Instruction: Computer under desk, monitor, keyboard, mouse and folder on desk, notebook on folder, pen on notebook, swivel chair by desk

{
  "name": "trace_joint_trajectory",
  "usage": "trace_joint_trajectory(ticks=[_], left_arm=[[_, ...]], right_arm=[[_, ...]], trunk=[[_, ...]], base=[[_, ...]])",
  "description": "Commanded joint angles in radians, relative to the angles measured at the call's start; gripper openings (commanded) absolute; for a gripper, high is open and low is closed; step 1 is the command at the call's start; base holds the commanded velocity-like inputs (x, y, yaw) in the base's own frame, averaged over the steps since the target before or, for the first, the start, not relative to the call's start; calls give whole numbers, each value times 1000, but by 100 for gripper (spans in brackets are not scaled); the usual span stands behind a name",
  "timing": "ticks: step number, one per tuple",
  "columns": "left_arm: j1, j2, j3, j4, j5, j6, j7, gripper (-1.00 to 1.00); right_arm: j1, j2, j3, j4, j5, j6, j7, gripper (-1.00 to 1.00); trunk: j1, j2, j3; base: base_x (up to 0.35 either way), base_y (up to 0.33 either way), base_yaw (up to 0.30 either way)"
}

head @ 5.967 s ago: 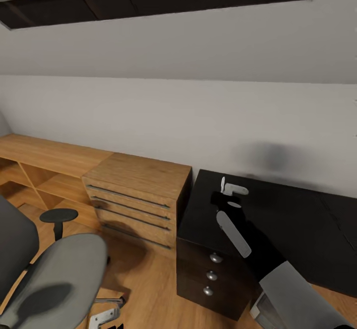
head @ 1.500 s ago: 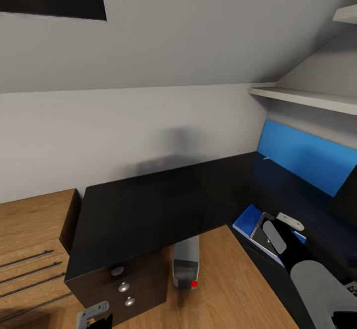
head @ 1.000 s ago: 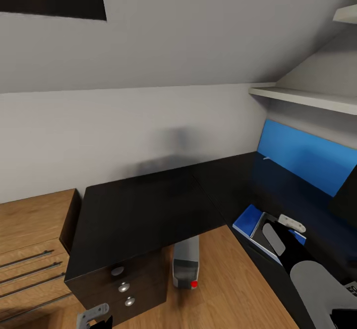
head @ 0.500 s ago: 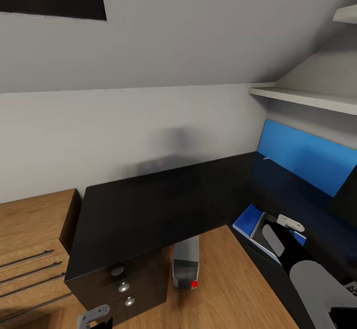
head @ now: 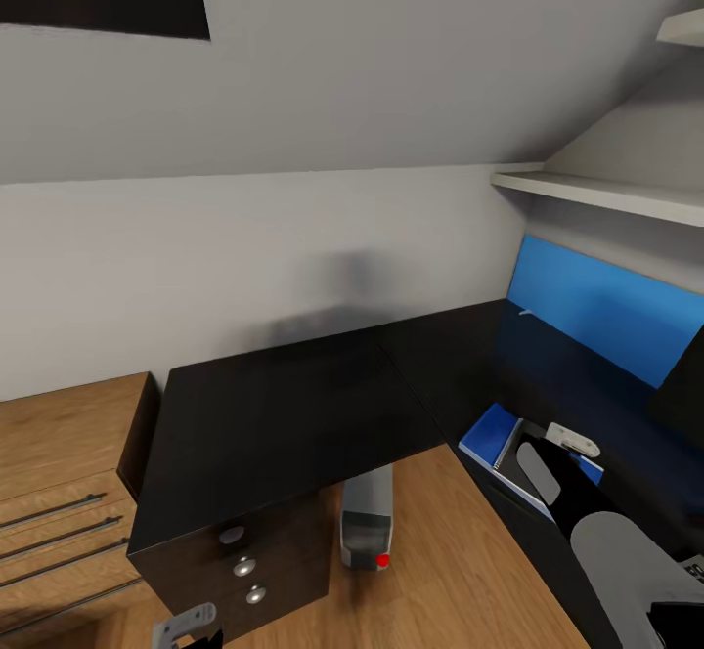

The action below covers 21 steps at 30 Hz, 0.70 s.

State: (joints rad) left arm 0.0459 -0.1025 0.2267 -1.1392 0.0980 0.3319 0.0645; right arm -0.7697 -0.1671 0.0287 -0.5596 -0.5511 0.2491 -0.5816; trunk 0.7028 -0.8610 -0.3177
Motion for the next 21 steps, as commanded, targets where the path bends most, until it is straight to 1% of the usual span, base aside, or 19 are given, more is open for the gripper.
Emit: trace_joint_trajectory(ticks=[1,8,21], left_arm=[[0,-1,0,-2,10,6,5,100],[0,-1,0,14,10,6,7,100],[0,0,1,37,9,5,9,100]], right_arm=[[0,-1,3,-2,-4,4,-4,-100],[0,0,3,-1,-4,-17,-4,-100],[0,1,3,0,-4,-21,-4,-100]], trunk=[[4,-8,-4],[31,-57,-26],[81,-148,-67]], base=[[0,0,0],[0,0,0],[0,0,0]])
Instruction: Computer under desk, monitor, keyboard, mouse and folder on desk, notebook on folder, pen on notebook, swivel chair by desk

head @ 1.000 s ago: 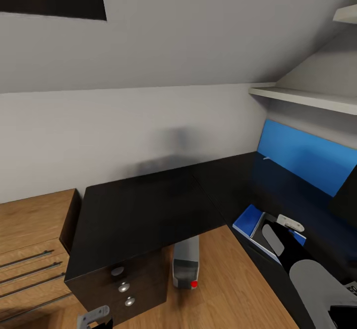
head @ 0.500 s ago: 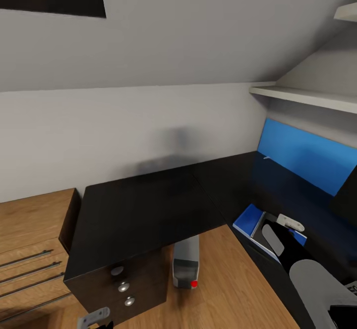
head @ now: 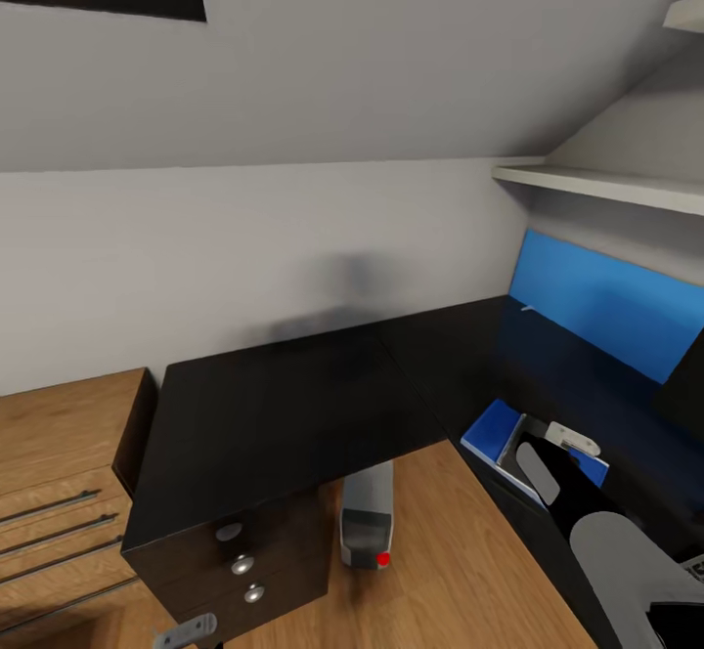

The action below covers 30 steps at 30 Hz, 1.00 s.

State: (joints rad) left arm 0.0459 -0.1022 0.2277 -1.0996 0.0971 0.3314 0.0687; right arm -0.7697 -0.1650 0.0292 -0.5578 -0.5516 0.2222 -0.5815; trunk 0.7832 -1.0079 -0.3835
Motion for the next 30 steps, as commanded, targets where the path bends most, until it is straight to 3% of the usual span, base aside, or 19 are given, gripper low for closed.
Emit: trace_joint_trajectory(ticks=[1,14,30], left_arm=[[0,-1,0,-2,10,5,5,100],[0,-1,0,1,10,5,5,100],[0,-1,0,6,10,6,2,100]], right_arm=[[0,0,3,-2,-4,6,-4,-100],[0,1,4,-4,-4,6,-4,-100],[0,1,5,-5,-5,6,-4,-100]], trunk=[[4,-8,-4],[54,-99,-45],[54,-99,-45]], base=[[0,0,0],[0,0,0],[0,0,0]])
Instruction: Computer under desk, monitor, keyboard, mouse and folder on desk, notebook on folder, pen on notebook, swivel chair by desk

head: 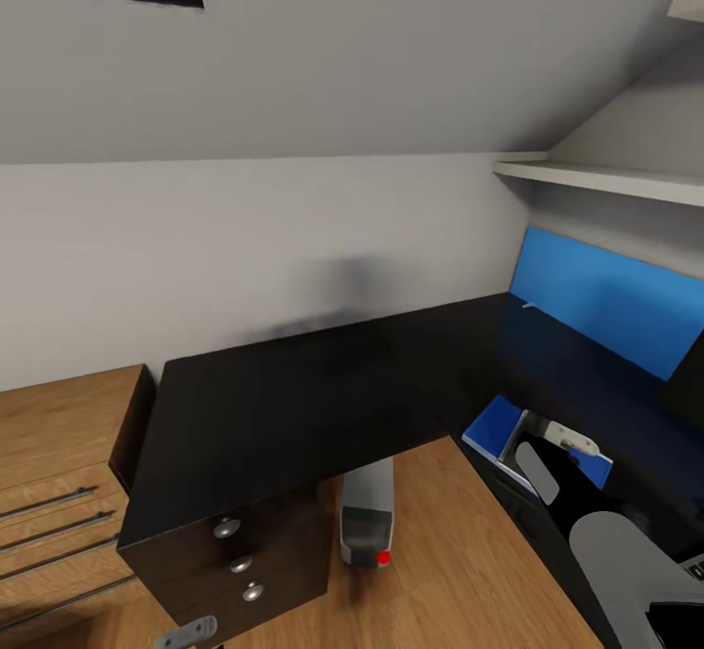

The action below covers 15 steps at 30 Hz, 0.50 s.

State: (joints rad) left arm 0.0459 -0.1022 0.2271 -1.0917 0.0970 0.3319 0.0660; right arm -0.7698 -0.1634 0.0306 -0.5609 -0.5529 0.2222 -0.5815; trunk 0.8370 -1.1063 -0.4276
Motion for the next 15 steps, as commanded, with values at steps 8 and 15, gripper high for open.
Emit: trace_joint_trajectory(ticks=[8,15], left_arm=[[0,-1,1,5,9,5,5,100],[0,-1,0,6,9,5,3,100]], right_arm=[[0,-1,3,-2,-4,6,-5,-100],[0,-1,3,-4,-4,6,-5,100]], trunk=[[0,-1,-1],[0,-1,-1]], base=[[0,0,0],[0,0,0]])
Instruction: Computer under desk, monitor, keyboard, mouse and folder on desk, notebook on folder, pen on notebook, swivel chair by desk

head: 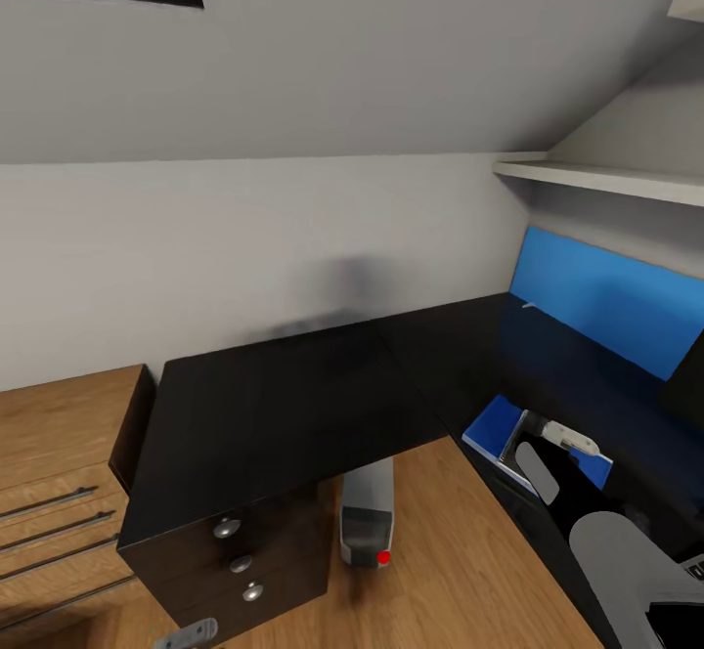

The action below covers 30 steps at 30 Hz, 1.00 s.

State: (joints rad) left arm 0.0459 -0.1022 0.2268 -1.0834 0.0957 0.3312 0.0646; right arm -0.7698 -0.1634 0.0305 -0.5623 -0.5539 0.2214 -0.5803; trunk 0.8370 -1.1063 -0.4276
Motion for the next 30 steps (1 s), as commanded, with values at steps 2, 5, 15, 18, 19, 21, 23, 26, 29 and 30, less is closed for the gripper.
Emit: trace_joint_trajectory(ticks=[2,5,15,18,19,21,23,26,29,30], left_arm=[[0,-1,0,-2,10,6,5,100],[0,0,1,-1,10,5,4,100],[0,1,0,10,10,5,4,100],[0,0,0,13,10,5,5,100],[0,1,0,14,10,5,5,100],[0,0,0,15,10,5,6,100],[0,0,0,15,10,5,6,100],[0,0,0,15,10,5,6,100],[0,0,0,16,10,4,7,100],[0,0,0,18,10,2,7,100]], right_arm=[[0,-1,3,-4,-3,7,-6,100],[0,-1,3,-5,-3,7,-6,100],[0,-1,4,-16,-3,7,-5,100],[0,0,4,-48,-3,7,-6,100],[0,0,4,-80,-3,7,-8,100],[1,3,4,-119,-4,8,-9,100],[3,8,8,-163,-4,10,-11,100],[9,22,23,-241,-4,12,-13,100],[28,39,52,-316,-4,16,-16,100],[38,46,65,-338,-4,19,-17,100]], trunk=[[0,-1,-1],[0,-1,-1],[0,-1,-1],[0,-1,-1],[0,-1,-1],[0,-1,-1],[0,-1,-1],[0,-1,-1],[0,-1,-1],[0,-1,-1]], base=[[0,0,0],[0,0,0],[0,0,0],[0,0,0],[0,0,0],[0,0,0],[0,0,0],[0,0,0],[0,0,0],[0,0,0]])
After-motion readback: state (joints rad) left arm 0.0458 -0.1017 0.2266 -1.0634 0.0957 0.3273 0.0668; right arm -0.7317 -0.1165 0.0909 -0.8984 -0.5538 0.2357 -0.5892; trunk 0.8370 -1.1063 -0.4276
